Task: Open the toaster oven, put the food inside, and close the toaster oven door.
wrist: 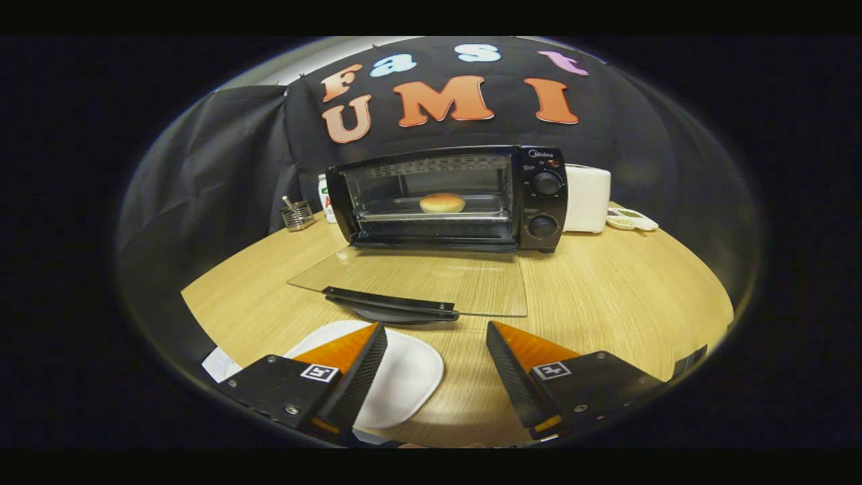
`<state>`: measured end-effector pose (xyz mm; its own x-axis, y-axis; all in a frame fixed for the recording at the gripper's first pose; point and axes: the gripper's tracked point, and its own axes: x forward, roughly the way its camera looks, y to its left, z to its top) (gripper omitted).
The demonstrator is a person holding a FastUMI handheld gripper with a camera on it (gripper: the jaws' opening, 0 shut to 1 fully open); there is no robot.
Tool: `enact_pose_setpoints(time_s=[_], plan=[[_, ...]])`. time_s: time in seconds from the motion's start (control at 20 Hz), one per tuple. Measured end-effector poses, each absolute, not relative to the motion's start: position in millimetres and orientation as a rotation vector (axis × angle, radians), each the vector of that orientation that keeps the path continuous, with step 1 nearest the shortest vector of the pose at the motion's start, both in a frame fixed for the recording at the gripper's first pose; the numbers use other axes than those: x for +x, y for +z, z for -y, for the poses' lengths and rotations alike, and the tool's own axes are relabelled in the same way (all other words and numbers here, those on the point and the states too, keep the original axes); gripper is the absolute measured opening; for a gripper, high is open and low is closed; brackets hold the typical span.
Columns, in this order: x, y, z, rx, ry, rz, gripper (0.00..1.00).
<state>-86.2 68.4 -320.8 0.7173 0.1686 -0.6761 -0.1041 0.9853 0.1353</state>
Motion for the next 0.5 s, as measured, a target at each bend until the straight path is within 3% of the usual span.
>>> enact_pose_setpoints(time_s=[0.5], plan=[[-78.3, -312.3, -70.8, 0.112, 0.150, -0.780, 0.89]])
